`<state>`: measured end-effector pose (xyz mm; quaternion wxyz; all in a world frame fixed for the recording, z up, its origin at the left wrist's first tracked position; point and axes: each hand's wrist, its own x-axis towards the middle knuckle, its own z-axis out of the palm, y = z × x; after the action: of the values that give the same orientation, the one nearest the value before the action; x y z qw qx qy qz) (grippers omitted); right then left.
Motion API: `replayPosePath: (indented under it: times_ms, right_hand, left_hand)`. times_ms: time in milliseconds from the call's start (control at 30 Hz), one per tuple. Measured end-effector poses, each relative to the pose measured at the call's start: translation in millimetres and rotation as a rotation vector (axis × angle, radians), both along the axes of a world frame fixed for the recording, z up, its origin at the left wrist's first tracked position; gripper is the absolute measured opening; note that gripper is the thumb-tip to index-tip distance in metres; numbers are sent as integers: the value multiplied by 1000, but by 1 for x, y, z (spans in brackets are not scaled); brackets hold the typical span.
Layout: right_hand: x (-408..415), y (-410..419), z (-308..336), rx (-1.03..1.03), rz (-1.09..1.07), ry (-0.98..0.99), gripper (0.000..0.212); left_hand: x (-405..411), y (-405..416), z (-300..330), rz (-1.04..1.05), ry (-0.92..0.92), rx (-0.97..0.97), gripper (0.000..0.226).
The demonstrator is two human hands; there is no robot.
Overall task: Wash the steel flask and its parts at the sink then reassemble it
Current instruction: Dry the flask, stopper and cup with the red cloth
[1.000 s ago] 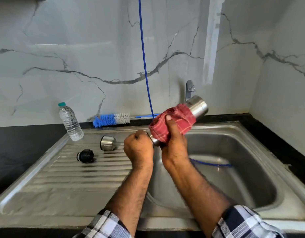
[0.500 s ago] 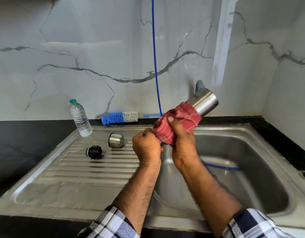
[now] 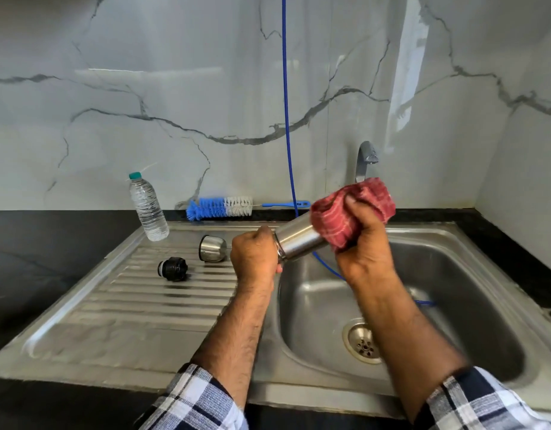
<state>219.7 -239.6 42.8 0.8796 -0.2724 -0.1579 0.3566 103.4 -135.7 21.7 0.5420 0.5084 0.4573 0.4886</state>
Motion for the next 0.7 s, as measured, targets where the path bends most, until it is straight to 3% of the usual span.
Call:
replayPosePath:
  times_ms: [133, 200, 433, 533, 600, 700]
  right_hand:
    - [30, -14, 5, 115, -133, 81, 39]
    - [40, -20, 4, 70, -165, 63, 48]
    - [49, -27, 3, -598, 8, -487, 36]
    - [49, -27, 1, -751, -24, -503, 32]
    - [45, -19, -4, -707, -262, -418, 36]
    - [29, -9, -7, -516, -550, -445, 20]
  left_hand:
    - [-13, 9, -1, -14, 82, 66, 23]
    - [-17, 10, -1, -22, 130, 117, 24]
    - [-30, 27, 5, 87, 307, 351, 34]
    - [-24, 28, 1, 116, 367, 405, 39]
    - [-16, 24, -3, 125, 302, 314, 36]
    - [-5, 15, -11, 107, 127, 29, 26]
